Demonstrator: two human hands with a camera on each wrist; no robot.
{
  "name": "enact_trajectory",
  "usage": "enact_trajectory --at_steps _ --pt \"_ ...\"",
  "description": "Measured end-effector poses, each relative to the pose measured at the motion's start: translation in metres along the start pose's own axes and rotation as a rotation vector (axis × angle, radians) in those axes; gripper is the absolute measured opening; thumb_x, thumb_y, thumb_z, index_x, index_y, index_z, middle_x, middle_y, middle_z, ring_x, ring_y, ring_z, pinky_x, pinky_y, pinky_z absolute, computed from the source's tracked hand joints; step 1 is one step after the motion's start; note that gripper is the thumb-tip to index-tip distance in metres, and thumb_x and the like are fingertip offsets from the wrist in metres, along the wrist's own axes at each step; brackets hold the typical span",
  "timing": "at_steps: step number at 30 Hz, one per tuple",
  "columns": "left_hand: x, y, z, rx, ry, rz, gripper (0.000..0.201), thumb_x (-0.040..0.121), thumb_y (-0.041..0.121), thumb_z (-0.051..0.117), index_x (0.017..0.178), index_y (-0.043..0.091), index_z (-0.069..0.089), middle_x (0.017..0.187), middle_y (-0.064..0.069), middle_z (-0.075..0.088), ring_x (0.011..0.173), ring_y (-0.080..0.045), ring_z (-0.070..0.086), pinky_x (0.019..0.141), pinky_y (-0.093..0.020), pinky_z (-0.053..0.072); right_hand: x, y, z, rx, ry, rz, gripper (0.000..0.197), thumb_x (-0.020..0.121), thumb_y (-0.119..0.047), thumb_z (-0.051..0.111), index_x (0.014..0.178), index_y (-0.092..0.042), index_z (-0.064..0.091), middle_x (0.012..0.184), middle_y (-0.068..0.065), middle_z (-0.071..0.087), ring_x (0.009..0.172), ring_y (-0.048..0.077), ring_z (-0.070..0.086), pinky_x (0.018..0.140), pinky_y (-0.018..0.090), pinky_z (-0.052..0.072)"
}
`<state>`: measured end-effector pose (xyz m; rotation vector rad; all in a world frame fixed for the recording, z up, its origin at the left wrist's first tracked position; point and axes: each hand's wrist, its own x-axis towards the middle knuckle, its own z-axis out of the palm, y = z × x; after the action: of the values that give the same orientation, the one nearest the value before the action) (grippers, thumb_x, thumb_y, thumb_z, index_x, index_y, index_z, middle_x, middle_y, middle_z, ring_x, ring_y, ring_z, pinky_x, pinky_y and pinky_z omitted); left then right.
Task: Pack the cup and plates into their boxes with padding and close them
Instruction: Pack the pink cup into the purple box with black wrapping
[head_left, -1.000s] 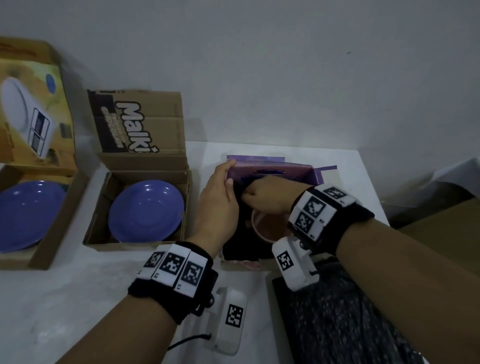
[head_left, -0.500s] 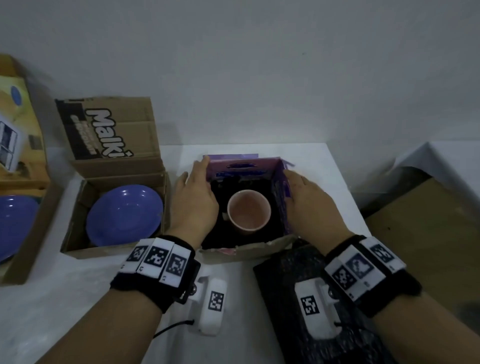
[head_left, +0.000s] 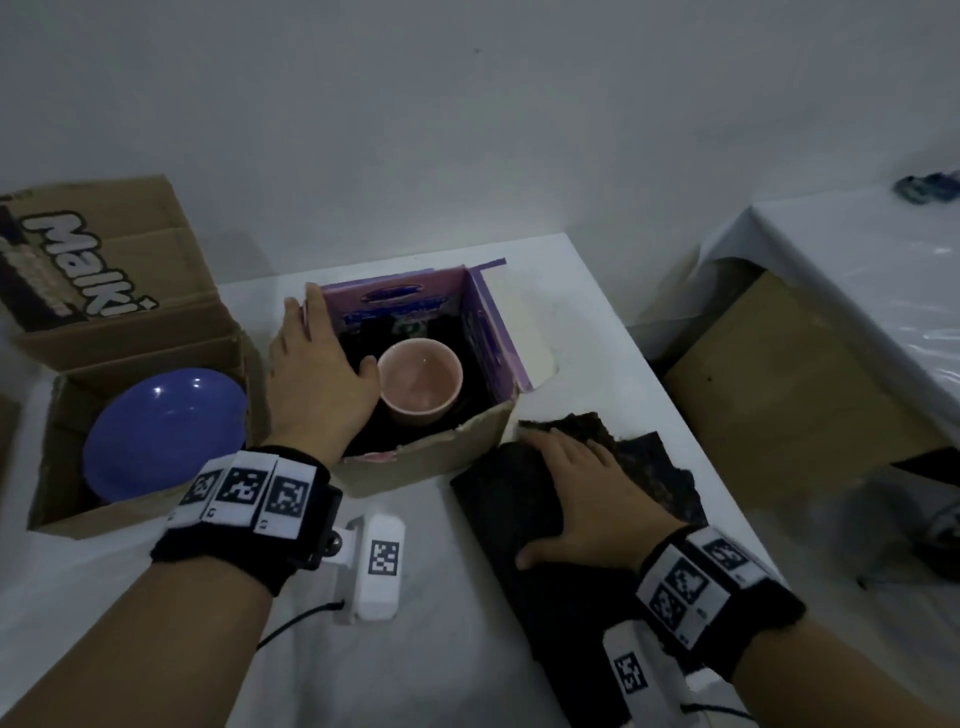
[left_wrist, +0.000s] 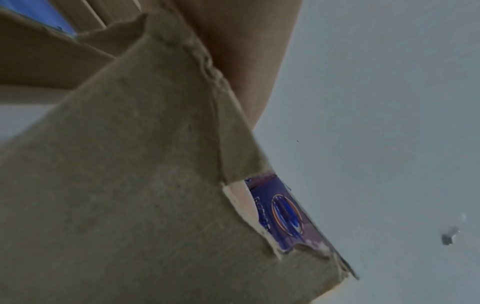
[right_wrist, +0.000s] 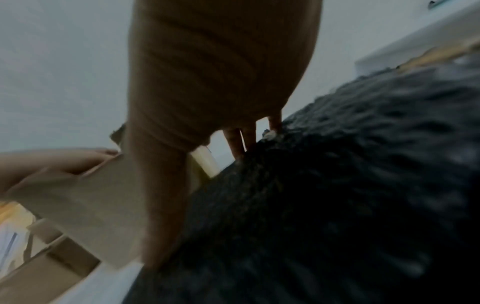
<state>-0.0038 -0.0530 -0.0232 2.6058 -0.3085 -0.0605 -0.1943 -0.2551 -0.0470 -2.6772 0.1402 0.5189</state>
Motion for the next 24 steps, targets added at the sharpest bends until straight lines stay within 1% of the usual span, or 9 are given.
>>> enact_trajectory --at_steps 2,5,7,9,14,16,18,20,24 --pt "0.000 -0.001 0.001 -0.008 -0.001 -0.003 0.087 0.088 0.030 0.058 0.151 0.017 -0.001 0.158 -0.015 0.006 0.142 -0.039 0.015 0.112 -0.050 0.022 -0.001 0.005 0.012 -0.135 -0.013 -0.010 0.098 0.068 -0.067 0.066 0.146 -0.028 0.020 0.146 -0.001 0.029 0.140 0.019 0.020 0.118 0.044 0.009" --pt "0.001 -0.002 0.000 -0.014 0.010 0.007 0.088 0.088 0.029 0.059 0.151 0.016 0.000 0.158 -0.016 0.007 0.141 -0.040 0.017 0.113 -0.050 0.022 0.000 0.009 0.017 -0.111 0.195 -0.055 0.044 0.077 -0.047 0.067 0.113 -0.025 0.057 0.112 -0.002 0.051 0.112 0.020 0.046 0.107 0.044 0.030" --pt "0.001 -0.002 0.000 -0.025 0.015 0.011 0.088 0.088 0.029 0.059 0.151 0.016 0.000 0.157 -0.017 0.008 0.140 -0.040 0.018 0.114 -0.049 0.022 0.001 0.009 0.015 -0.089 0.249 -0.090 0.021 0.079 -0.035 0.067 0.094 -0.022 0.061 0.097 -0.002 0.054 0.098 0.021 0.052 0.098 0.043 0.038" --pt "0.000 -0.002 0.000 -0.038 0.015 0.011 0.087 0.088 0.029 0.059 0.151 0.016 0.000 0.158 -0.016 0.008 0.141 -0.039 0.018 0.114 -0.049 0.022 -0.001 0.006 0.011 -0.040 0.255 -0.111 0.012 0.082 -0.027 0.064 0.089 -0.020 0.058 0.092 -0.003 0.055 0.090 0.018 0.054 0.094 0.038 0.039" --pt "0.000 -0.003 0.000 -0.058 0.023 0.011 0.087 0.088 0.028 0.059 0.152 0.018 0.001 0.158 -0.014 0.009 0.140 -0.039 0.020 0.113 -0.048 0.023 -0.006 -0.005 -0.015 0.240 0.540 -0.027 0.020 0.087 -0.004 0.046 0.091 -0.022 0.038 0.066 -0.008 0.045 0.058 0.012 0.045 0.057 0.030 0.037" --pt "0.000 -0.003 0.000 -0.071 0.025 0.010 0.087 0.088 0.028 0.059 0.152 0.018 0.002 0.158 -0.014 0.010 0.140 -0.039 0.021 0.112 -0.047 0.023 -0.008 -0.010 -0.028 0.328 0.695 0.032 0.019 0.093 -0.013 0.043 0.104 -0.028 0.041 0.068 -0.007 0.050 0.058 0.005 0.049 0.056 0.023 0.036" --pt "0.000 -0.003 0.000 -0.079 0.028 0.008 0.087 0.087 0.028 0.060 0.152 0.018 0.002 0.158 -0.013 0.010 0.140 -0.038 0.021 0.112 -0.047 0.023 -0.007 -0.015 -0.040 0.401 0.729 0.088 0.026 0.093 -0.040 0.050 0.116 -0.031 0.041 0.078 -0.009 0.057 0.068 0.003 0.053 0.063 0.021 0.039" --pt "0.000 -0.004 0.000 -0.087 0.029 0.011 0.087 0.087 0.028 0.060 0.151 0.019 0.002 0.158 -0.013 0.011 0.140 -0.038 0.022 0.112 -0.047 0.023 -0.002 -0.018 -0.051 0.426 0.665 0.158 0.047 0.077 -0.056 0.065 0.107 -0.025 0.049 0.089 -0.009 0.059 0.079 0.006 0.055 0.068 0.022 0.044" --pt "0.001 -0.006 0.000 -0.125 0.034 0.018 0.087 0.087 0.027 0.060 0.151 0.019 0.003 0.157 -0.014 0.013 0.139 -0.038 0.023 0.112 -0.047 0.025 0.008 -0.013 -0.064 0.316 0.656 0.172 0.028 0.080 -0.018 0.066 0.073 -0.021 0.039 0.076 0.003 0.047 0.067 0.018 0.045 0.054 0.024 0.031"
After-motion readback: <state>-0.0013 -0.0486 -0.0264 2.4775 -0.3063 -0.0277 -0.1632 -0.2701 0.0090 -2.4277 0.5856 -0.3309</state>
